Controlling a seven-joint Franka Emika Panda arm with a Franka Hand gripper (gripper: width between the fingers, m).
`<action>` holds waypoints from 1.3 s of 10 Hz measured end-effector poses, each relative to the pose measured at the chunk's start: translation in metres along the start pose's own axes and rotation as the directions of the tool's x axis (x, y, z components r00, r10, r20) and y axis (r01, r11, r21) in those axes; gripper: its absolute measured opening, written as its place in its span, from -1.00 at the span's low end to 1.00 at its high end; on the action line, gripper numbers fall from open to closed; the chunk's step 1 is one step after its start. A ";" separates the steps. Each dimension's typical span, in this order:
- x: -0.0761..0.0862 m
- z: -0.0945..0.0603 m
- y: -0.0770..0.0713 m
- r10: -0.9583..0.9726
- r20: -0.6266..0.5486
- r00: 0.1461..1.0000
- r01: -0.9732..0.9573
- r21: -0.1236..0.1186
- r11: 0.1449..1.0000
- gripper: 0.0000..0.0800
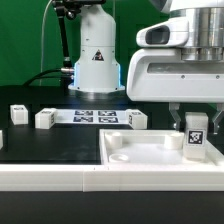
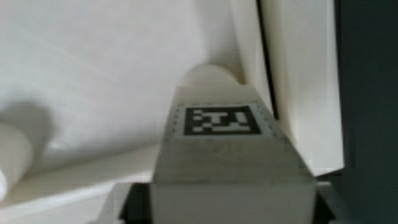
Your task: Assemble one leg
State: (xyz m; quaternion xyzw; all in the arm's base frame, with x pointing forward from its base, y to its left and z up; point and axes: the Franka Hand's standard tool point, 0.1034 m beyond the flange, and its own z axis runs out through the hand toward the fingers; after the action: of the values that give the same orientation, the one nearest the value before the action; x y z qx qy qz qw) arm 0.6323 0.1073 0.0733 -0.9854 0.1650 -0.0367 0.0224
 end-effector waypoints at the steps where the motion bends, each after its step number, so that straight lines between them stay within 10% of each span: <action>1: 0.002 0.001 0.001 0.096 0.002 0.995 -0.096 -0.002 0.995 -0.27; 5: 0.000 0.001 -0.001 0.467 0.009 0.884 -0.467 -0.006 0.884 -0.27; 10: -0.005 0.002 0.001 0.834 -0.008 0.552 -0.833 -0.034 0.552 -0.27; 13: -0.005 0.002 0.002 0.839 -0.002 0.544 -0.839 -0.033 0.543 -0.27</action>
Offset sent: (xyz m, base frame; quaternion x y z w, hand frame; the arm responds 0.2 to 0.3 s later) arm 0.0053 0.0039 -0.0025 0.0063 -0.0061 0.2865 0.9580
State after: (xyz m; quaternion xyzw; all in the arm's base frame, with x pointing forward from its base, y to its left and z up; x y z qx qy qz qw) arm 0.6276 0.1073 0.0710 -0.7874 0.6159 -0.0121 0.0239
